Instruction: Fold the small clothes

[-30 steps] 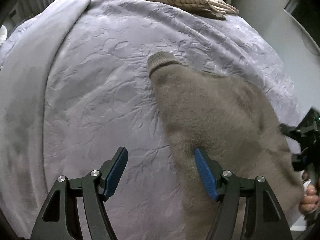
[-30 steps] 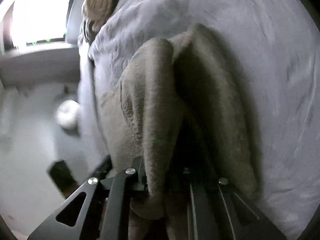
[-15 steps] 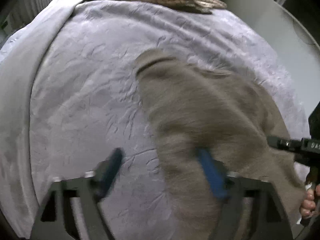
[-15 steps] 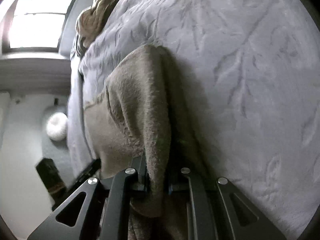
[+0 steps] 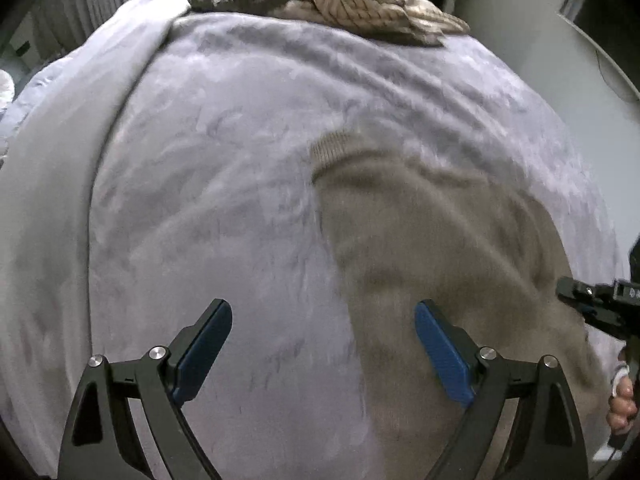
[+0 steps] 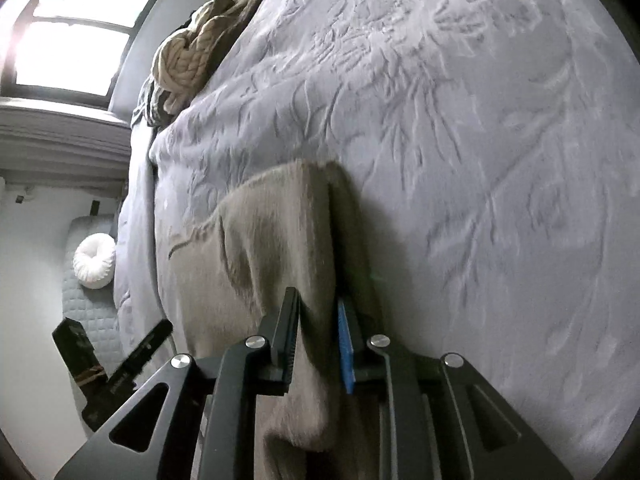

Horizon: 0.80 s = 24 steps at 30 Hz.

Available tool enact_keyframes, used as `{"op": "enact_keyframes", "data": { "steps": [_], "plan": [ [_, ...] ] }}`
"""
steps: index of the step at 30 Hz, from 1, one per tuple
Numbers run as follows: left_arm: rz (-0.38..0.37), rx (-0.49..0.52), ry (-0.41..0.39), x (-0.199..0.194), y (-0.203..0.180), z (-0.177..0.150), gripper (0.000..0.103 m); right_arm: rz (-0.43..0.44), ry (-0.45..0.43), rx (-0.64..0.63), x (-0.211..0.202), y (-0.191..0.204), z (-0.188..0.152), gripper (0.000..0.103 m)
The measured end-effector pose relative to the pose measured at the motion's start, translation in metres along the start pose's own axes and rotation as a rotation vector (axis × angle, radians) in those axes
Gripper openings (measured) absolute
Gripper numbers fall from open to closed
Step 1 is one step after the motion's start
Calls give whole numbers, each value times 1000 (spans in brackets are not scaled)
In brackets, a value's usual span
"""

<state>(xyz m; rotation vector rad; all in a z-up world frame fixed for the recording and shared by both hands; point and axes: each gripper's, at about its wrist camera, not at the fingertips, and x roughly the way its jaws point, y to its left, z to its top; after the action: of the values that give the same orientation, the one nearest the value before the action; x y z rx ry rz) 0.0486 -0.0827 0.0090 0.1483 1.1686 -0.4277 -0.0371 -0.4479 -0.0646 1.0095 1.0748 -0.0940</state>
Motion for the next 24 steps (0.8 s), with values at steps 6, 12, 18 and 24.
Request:
{"op": "enact_keyframes", "data": {
  "steps": [6,12,18,24],
  "plan": [
    [72,-12,5,28,-9,25,93,-170,10,-123,17,9,6,11],
    [144,60,18,38,-10,18,94,-101,-3,-16,-5,0,0,20],
    [88,101,26,6,1,-3,93,38,44,-64,-52,7,-51,59],
    [-23,85,85,-19,2,-30,93,13,189,-116,-44,17,-88,11]
  ]
}}
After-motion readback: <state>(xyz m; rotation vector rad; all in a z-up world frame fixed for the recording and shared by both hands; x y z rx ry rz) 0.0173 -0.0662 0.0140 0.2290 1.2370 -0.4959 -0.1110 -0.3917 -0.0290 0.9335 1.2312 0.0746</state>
